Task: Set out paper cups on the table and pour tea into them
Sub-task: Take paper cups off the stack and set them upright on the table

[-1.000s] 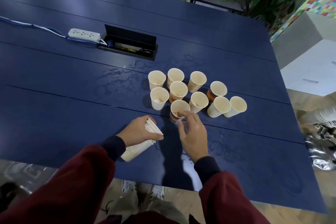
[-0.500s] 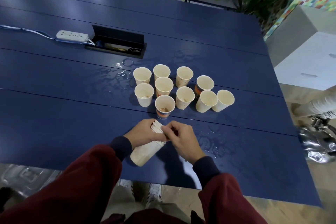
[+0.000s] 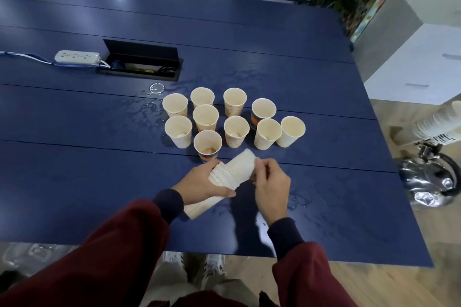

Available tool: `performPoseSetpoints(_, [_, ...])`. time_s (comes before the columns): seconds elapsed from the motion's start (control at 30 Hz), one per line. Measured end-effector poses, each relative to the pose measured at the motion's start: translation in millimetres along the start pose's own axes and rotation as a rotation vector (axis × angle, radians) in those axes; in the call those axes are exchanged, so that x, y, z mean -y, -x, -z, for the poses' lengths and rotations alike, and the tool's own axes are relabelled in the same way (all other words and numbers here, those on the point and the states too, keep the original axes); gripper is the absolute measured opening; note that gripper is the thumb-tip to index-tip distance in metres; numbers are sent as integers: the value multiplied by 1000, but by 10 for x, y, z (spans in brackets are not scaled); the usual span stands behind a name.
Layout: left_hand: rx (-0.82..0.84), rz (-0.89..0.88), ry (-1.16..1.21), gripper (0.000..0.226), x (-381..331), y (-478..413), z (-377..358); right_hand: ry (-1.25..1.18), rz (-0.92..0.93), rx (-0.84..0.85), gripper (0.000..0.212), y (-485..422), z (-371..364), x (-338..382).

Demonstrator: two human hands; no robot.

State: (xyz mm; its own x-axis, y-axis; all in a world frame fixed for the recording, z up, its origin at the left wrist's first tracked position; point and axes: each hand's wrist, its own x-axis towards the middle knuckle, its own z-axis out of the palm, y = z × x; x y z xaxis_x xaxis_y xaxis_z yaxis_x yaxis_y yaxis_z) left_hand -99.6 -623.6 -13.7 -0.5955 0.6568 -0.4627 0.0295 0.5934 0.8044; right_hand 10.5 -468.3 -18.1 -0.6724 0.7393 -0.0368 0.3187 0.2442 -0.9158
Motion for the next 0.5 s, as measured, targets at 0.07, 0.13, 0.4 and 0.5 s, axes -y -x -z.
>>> performPoseSetpoints(0.07, [-17,36,0,60,39,15,-15,31,36,-65,24,-93,112,-27])
performPoseSetpoints(0.13, [-37,78,-2,60,91,33,-31,90,98,-47,20,-164,173,-34])
performPoseSetpoints(0.4, [-57,113,-14,59,56,52,-69,268,267,170,22,-174,69,-116])
performPoseSetpoints(0.5, [-40,90,0,57,-17,53,-39,216,292,100,19,-107,47,-49])
